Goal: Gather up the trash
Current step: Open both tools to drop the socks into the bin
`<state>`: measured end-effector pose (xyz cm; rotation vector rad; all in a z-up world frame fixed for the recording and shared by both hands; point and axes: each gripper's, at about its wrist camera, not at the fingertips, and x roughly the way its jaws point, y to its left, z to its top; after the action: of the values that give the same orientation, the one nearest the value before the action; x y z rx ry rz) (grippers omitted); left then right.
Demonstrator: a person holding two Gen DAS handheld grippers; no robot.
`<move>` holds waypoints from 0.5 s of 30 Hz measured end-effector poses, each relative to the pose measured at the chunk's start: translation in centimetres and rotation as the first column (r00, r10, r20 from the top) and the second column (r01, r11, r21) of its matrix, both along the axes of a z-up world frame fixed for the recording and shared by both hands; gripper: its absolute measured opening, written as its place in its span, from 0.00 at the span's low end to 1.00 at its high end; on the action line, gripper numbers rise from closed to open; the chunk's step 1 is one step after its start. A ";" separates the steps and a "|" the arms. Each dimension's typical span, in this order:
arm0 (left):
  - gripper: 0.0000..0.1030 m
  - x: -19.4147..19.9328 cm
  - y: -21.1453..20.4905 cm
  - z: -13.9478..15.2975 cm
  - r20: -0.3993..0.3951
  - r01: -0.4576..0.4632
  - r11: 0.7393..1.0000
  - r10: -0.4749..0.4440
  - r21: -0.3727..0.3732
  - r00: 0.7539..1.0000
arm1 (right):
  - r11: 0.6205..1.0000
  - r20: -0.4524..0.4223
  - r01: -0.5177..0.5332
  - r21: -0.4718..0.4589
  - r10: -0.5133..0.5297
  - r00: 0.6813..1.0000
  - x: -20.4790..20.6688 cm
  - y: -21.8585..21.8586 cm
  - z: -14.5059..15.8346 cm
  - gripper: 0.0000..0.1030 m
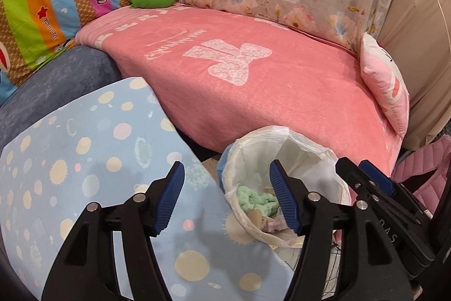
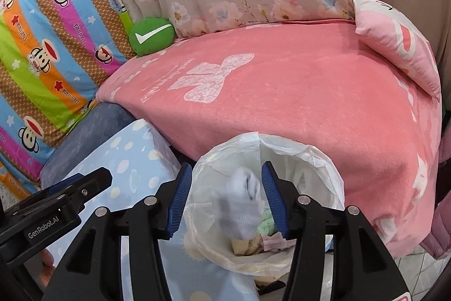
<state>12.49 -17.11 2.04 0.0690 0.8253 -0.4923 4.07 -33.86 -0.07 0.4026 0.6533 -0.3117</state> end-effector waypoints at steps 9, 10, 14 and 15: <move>0.70 -0.2 2.3 -1.0 0.015 -0.063 0.998 0.063 0.023 0.998 | 0.998 -0.036 -0.055 -0.044 0.054 0.998 0.0 1.3 0.2 0.66; 0.70 -0.3 2.5 -1.2 0.020 -0.070 0.997 0.069 0.031 0.997 | 0.996 -0.047 -0.064 -0.056 0.061 0.997 -0.1 1.5 0.1 0.71; 0.79 -1.1 3.1 -2.1 0.031 -0.084 0.994 0.082 0.069 0.996 | 0.991 -0.093 -0.096 -0.098 0.087 0.992 -0.7 2.3 -0.4 0.79; 0.82 -1.3 3.2 -2.3 0.039 -0.091 0.993 0.088 0.078 0.995 | 0.989 -0.104 -0.099 -0.111 0.087 0.991 -0.9 2.5 -0.6 0.81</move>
<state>11.17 -13.87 -0.29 0.1140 0.8097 -0.3727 3.12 -31.32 -0.68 0.2459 0.7450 -0.2806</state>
